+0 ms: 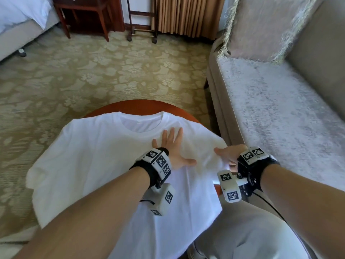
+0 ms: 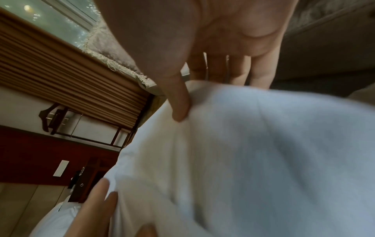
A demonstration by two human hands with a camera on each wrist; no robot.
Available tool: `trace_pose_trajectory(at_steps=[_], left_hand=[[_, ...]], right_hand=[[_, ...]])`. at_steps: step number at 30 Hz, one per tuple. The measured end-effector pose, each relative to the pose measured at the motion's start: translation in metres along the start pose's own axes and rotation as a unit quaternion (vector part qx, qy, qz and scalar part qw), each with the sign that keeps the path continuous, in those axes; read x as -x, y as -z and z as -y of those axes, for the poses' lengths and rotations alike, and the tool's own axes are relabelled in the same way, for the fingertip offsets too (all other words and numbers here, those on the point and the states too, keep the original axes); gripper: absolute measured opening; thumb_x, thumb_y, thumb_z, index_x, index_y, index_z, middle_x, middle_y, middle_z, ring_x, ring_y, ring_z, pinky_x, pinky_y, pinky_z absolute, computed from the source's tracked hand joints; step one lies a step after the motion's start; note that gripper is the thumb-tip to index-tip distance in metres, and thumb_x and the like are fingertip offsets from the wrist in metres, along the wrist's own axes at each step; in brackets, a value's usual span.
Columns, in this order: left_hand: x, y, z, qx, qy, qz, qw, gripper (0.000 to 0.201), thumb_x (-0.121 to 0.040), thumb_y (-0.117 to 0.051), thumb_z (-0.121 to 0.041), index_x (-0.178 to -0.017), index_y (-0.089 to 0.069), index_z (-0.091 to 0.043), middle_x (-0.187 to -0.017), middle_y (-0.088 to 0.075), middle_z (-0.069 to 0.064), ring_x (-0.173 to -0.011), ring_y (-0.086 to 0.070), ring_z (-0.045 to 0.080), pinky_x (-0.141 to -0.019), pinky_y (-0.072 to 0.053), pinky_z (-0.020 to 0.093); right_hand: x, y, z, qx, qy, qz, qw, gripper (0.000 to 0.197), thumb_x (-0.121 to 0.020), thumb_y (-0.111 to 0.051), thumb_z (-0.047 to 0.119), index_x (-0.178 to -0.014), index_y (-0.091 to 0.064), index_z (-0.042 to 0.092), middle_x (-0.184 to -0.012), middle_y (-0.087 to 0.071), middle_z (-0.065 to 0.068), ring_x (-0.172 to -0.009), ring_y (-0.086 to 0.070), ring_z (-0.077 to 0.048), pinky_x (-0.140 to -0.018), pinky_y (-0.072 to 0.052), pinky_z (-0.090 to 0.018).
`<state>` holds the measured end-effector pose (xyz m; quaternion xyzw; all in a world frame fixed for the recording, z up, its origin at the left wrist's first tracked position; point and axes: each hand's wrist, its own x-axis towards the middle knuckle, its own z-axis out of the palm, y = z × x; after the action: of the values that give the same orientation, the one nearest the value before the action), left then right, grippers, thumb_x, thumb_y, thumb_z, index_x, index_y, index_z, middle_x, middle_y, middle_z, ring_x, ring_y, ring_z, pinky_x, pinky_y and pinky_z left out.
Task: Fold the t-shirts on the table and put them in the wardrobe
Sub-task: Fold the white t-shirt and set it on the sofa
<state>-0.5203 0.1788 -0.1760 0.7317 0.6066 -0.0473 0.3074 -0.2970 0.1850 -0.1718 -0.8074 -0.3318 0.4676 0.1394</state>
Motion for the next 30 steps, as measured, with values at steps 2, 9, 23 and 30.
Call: trace_pose_trajectory(at_steps=[2, 9, 23, 30], left_hand=[[-0.003, -0.001, 0.003, 0.019, 0.003, -0.006, 1.0, 0.122, -0.075, -0.058, -0.076, -0.15, 0.026, -0.027, -0.159, 0.029, -0.004, -0.146, 0.026, 0.021, -0.114, 0.008, 0.06], [-0.004, -0.001, -0.002, -0.057, 0.014, 0.024, 0.998, 0.121, -0.073, -0.058, -0.078, -0.151, 0.022, -0.033, -0.156, 0.035, 0.001, -0.144, 0.032, 0.027, -0.113, 0.008, 0.063], [-0.003, -0.002, -0.009, -0.09, 0.031, 0.034, 0.995, 0.121, -0.069, -0.061, -0.079, -0.151, 0.018, -0.038, -0.154, 0.039, 0.003, -0.141, 0.037, 0.028, -0.112, 0.011, 0.063], [-0.007, -0.001, -0.006, -0.091, 0.033, 0.044, 0.994, 0.122, -0.066, -0.06, -0.082, -0.15, 0.019, -0.042, -0.153, 0.04, 0.002, -0.14, 0.038, 0.028, -0.111, 0.012, 0.063]], right_hand=[[0.003, 0.014, 0.008, 0.016, 0.031, -0.058, 0.998, 0.043, -0.08, -0.075, 0.034, -0.11, -0.062, 0.007, -0.098, -0.064, -0.01, -0.086, -0.06, -0.025, -0.079, -0.052, -0.034], [0.005, 0.013, 0.012, 0.038, -0.01, -0.057, 0.998, 0.065, -0.087, -0.061, 0.049, -0.135, -0.05, 0.007, -0.121, -0.057, -0.017, -0.098, -0.059, -0.034, -0.08, -0.047, -0.037], [-0.002, -0.015, -0.039, -0.23, -0.07, 0.103, 0.965, 0.044, -0.078, -0.07, 0.029, -0.11, -0.064, -0.001, -0.089, -0.07, -0.016, -0.074, -0.064, -0.033, -0.08, -0.052, -0.043], [-0.02, 0.02, -0.023, -0.254, -0.036, -0.056, 0.965, 0.061, -0.046, -0.083, 0.034, -0.104, -0.067, 0.022, -0.091, -0.073, -0.015, -0.074, -0.07, -0.042, -0.07, -0.053, -0.061]])
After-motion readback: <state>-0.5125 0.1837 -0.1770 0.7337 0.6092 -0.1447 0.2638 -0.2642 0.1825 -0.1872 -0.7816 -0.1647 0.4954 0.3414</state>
